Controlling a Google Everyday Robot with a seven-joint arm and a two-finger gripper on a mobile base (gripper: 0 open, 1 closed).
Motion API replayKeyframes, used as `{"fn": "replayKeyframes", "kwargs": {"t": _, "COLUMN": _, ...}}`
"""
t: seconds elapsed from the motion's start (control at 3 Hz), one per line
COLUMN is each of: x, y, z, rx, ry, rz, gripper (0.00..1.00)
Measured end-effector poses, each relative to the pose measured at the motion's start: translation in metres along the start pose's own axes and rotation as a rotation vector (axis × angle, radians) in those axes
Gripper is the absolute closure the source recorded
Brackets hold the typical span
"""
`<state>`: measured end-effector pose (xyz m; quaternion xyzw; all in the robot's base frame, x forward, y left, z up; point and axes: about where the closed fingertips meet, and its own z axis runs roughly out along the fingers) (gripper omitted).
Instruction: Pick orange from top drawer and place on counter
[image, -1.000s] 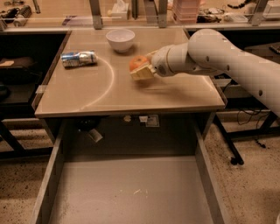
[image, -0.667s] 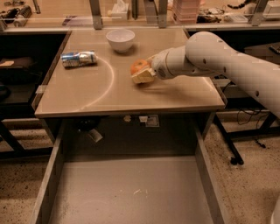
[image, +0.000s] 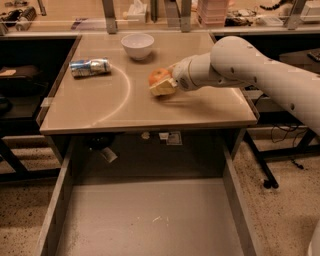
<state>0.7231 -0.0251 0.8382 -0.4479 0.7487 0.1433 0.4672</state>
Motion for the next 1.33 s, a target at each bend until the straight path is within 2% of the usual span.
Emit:
{"fn": "replayKeyframes", "kwargs": {"t": 0.67, "x": 0.0, "y": 0.0001, "z": 0.0001, "rx": 0.0, "ry": 0.0, "rz": 0.0, "gripper": 0.18}}
{"fn": "replayKeyframes", "kwargs": {"t": 1.0, "x": 0.0, "y": 0.0001, "z": 0.0001, "rx": 0.0, "ry": 0.0, "rz": 0.0, "gripper": 0.0}}
{"fn": "replayKeyframes", "kwargs": {"t": 1.33, "x": 0.0, "y": 0.0001, "z": 0.0001, "rx": 0.0, "ry": 0.0, "rz": 0.0, "gripper": 0.0}}
